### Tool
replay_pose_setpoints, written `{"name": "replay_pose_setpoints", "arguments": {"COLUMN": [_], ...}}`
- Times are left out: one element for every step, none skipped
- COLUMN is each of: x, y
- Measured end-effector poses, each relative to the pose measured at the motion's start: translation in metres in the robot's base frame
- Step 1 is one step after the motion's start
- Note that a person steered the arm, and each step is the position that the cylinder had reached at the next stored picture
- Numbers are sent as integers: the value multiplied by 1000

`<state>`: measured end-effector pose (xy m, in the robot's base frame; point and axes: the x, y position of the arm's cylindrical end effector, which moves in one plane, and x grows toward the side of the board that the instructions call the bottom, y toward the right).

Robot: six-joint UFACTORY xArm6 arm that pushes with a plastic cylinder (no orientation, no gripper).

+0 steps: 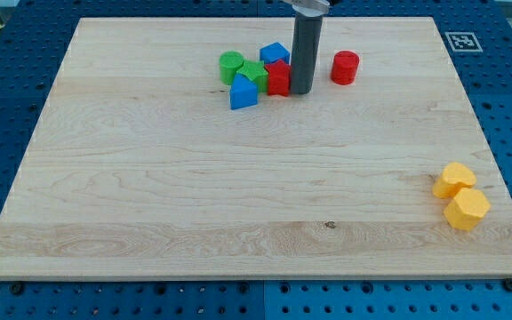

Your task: Move a group of blocks slightly up

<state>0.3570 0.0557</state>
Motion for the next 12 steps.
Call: {"name": "replay_pose_setpoints", "arguments": {"x": [0,-1,19,61,72,71,66,64,54,34,16,-1], "y": [-8,-12,-11,-12,-24,-37,-58,-78,-90,-91,-91,-91]}}
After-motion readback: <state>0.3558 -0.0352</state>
